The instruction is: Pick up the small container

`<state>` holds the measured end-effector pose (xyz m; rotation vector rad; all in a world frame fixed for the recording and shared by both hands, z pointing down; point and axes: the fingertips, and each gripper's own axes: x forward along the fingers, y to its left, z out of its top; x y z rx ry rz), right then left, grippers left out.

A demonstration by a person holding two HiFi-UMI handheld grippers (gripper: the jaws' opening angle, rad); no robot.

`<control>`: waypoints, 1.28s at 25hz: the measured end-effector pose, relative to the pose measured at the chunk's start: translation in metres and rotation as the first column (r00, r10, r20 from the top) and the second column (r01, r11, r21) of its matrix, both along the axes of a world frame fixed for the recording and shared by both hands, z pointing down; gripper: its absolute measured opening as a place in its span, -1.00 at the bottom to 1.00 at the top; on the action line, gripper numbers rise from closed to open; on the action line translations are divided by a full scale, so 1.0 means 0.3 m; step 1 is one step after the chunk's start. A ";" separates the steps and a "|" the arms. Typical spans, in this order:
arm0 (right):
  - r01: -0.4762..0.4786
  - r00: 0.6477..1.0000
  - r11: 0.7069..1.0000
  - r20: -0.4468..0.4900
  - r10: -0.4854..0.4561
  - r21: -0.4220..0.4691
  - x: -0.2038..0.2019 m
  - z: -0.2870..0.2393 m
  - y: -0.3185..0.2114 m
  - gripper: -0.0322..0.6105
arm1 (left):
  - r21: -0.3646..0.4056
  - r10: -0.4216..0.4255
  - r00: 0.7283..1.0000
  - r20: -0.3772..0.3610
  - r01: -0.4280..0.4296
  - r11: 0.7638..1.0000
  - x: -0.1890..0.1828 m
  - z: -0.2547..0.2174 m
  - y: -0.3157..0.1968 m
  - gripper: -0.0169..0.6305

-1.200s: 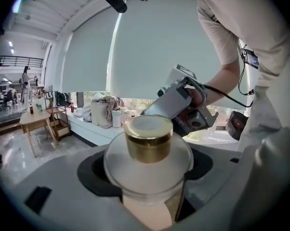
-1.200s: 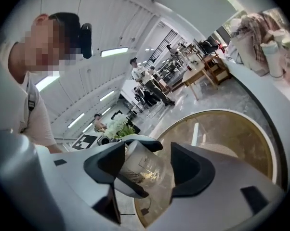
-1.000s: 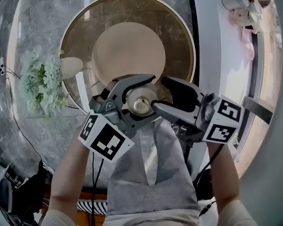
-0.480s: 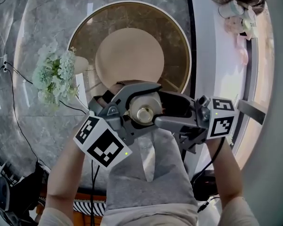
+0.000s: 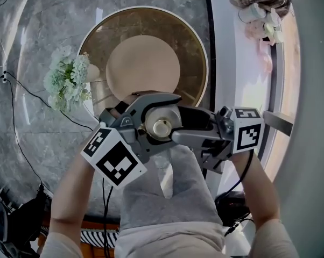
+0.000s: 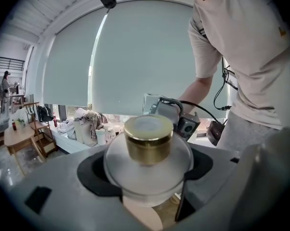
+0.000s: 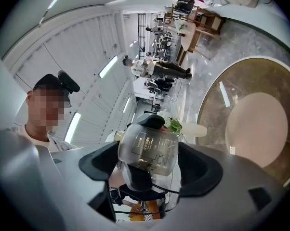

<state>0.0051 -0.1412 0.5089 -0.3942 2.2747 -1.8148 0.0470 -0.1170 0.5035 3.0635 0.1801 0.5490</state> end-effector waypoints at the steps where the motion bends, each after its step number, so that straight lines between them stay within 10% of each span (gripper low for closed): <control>1: -0.001 1.000 1.000 0.001 0.001 -0.004 -0.001 -0.022 0.002 0.21 | -0.003 -0.002 1.000 0.002 0.002 1.000 0.000 -0.022 0.001 0.11; 32: -0.026 0.998 0.985 0.059 0.016 0.172 -0.010 -0.958 0.058 0.24 | 0.157 -0.085 0.996 0.015 0.082 0.984 -0.013 -0.943 0.055 0.11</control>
